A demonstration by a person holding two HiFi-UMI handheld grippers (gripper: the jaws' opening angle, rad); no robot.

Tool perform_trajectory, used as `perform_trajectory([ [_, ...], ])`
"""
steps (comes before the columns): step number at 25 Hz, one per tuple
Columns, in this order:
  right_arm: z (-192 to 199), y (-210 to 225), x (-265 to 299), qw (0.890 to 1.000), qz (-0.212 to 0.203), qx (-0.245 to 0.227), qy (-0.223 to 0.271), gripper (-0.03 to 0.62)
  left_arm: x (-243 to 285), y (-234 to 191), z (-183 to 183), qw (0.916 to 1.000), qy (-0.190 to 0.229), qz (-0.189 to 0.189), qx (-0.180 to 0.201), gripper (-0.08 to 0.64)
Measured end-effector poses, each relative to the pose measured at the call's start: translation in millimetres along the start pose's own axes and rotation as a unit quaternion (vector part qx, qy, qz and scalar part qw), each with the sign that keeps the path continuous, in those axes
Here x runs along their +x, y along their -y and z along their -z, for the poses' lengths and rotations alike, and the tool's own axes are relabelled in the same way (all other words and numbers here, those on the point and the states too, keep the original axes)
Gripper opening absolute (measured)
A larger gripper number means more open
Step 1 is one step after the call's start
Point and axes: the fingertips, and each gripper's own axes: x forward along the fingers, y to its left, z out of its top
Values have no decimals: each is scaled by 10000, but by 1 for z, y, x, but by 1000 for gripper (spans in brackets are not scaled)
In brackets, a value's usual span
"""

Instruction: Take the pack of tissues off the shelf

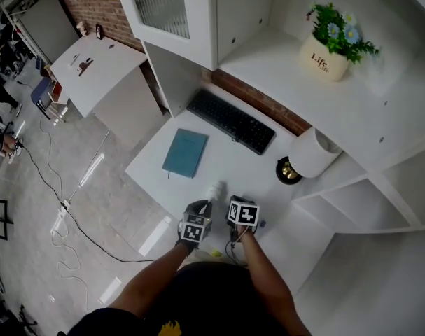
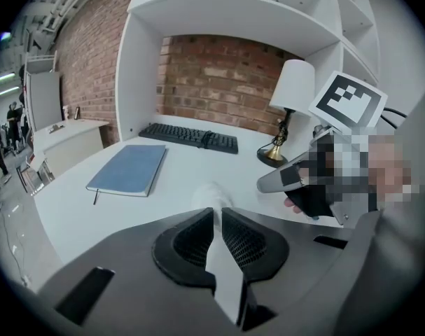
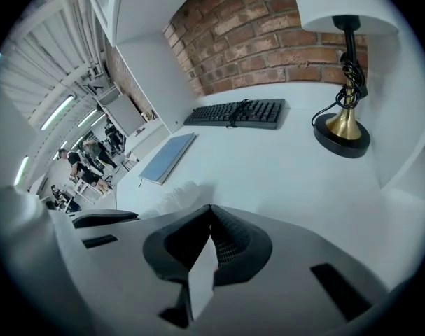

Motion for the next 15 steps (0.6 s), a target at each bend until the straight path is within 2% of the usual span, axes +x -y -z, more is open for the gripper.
perform_trajectory([
  [6, 7, -5, 3, 9999, -21, -76, -80, 2, 4, -2, 5, 9997, -210, -20, -90, 46],
  [8, 11, -10, 4, 9998, -57, -126, -112, 2, 5, -4, 14, 9991, -407, -68, -127, 46],
  [11, 14, -17, 4, 9997, -119, -183, -119, 2, 5, 0, 26, 9968, -696, 10, -390, 46],
  [15, 16, -23, 6, 9994, -166, -279, -155, 2, 7, 3, 35, 9955, -872, 53, -379, 51],
])
